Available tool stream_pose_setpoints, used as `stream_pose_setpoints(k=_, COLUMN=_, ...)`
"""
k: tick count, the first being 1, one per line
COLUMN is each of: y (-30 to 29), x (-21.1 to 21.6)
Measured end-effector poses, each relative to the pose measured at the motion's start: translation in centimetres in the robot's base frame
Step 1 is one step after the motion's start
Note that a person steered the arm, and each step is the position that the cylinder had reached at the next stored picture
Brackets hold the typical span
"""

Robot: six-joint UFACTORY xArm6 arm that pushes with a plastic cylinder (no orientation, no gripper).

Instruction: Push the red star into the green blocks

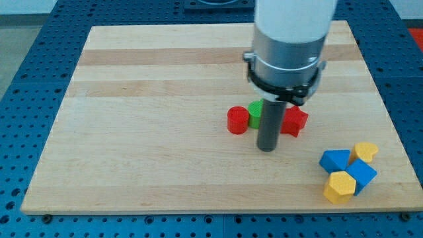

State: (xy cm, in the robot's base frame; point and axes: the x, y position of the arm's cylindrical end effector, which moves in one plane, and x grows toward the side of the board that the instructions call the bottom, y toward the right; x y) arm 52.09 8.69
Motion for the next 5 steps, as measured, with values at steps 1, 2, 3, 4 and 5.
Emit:
stream_pose_setpoints(k=1, y=4.4, x=-0.1)
stream_pose_setpoints(k=2, y=8.6, x=-0.7)
stream_pose_setpoints(k=3, y=8.5, x=-2.1)
stream_pose_setpoints(k=4, y=3.9, x=-2.6)
stream_pose_setpoints(k=5, y=0.6, x=-4.0)
